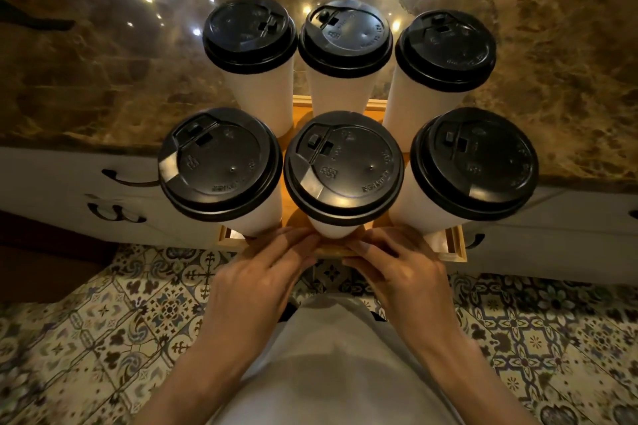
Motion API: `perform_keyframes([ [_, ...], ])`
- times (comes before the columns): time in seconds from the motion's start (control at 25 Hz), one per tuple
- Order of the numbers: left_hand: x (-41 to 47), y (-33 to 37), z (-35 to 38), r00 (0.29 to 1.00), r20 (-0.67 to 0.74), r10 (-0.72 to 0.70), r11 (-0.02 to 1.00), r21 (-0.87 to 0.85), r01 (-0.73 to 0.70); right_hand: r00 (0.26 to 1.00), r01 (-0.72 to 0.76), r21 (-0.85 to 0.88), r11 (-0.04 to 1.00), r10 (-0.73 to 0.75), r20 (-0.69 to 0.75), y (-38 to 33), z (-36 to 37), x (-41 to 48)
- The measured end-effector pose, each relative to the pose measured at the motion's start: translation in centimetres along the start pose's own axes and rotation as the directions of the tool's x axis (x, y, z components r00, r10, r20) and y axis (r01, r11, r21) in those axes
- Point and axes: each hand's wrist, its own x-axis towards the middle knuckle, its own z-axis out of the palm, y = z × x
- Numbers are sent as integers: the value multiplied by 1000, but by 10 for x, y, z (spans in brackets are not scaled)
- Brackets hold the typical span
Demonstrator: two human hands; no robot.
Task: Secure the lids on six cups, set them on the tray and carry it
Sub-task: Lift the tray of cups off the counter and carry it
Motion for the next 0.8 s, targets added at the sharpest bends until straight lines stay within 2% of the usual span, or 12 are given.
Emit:
perform_keyframes([
  [0.2,6,-9,9,1000,8,-26,1000,0,26,1000,-12,15,1000,12,16,3,-2,11],
  [0.36,29,-16,13,994,71,-83,996,-14,84,1000,5,51,999,-6,11,11,-1,38],
  [0.8,107,-38,24,991,70,-111,994,-8,112,990,-72,100,992,58,128,49,5,116],
])
